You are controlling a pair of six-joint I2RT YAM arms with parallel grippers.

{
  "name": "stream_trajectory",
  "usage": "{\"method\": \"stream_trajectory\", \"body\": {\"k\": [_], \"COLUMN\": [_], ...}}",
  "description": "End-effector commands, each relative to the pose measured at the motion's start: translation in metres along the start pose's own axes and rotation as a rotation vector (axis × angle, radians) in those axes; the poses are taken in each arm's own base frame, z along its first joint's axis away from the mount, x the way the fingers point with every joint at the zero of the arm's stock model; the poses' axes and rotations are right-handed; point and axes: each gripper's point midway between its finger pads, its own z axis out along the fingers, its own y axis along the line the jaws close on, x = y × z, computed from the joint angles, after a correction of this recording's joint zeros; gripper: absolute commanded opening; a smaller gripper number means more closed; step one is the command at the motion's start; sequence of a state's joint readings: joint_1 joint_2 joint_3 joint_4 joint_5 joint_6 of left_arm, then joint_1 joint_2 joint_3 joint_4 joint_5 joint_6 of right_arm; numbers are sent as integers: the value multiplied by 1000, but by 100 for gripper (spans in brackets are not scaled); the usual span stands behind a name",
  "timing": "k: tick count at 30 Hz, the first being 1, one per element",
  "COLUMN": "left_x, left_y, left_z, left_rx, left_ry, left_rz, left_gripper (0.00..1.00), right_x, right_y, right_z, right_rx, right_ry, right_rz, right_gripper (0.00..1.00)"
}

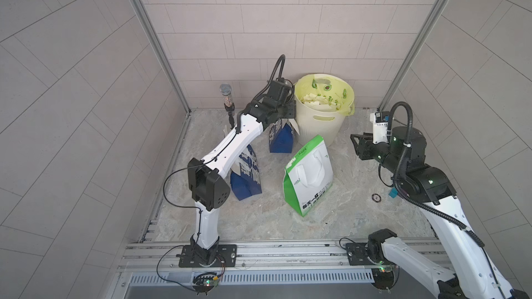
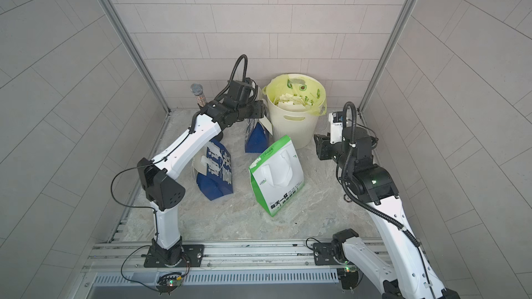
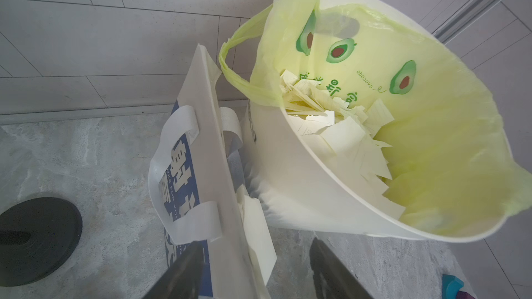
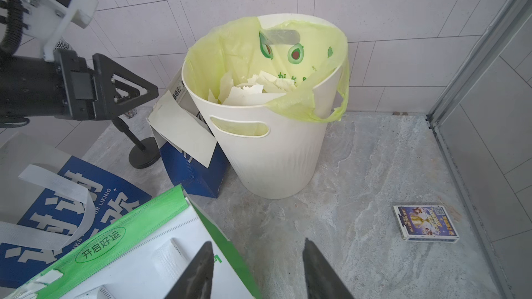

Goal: Shred takeout receipts and throw away
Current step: Pick up the takeout bag at the center of the board.

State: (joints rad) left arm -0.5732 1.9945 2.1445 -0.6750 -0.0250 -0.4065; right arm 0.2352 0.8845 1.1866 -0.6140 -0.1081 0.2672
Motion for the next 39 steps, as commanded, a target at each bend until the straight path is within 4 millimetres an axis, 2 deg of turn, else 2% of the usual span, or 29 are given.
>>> {"method": "stream_trajectory", "body": {"k": [1, 5, 12, 16, 21, 28, 33, 36, 39], "left_x": [-17, -26, -26, -25, -28, -35, -51, -57, -62], "left_y": [17, 22, 25, 24, 25, 44, 35, 23, 20], "left_z": [3, 23, 55, 63, 65, 53, 29, 7, -16], "left_rx": [-43, -51, -37, -27, -27, -44, 57, 148, 213], "left_ry": [-15, -19, -16, -18, -29, -22, -48, -77, -137], "left_rz": [1, -11, -38, -55, -66, -105, -90, -61, -45], "left_gripper": [59, 51, 40, 36, 24, 0, 0, 0, 0], "right_x": [-3, -1, 1, 4, 6, 4, 3, 2, 1], "right_y": [-1, 1, 2, 3, 4, 6, 24, 46, 72], "right_z": [-1, 0, -3, -2, -3, -8, -8, -5, 1], "right_rx": [3, -5, -12, -19, -27, -37, -131, -249, -371], "right_ry": [-14, -2, 9, 21, 24, 17, 24, 37, 52], "right_rz": [23, 21, 21, 34, 46, 52, 46, 34, 22], "right_gripper": [50, 49, 49, 48, 48, 48, 48, 48, 48]}}
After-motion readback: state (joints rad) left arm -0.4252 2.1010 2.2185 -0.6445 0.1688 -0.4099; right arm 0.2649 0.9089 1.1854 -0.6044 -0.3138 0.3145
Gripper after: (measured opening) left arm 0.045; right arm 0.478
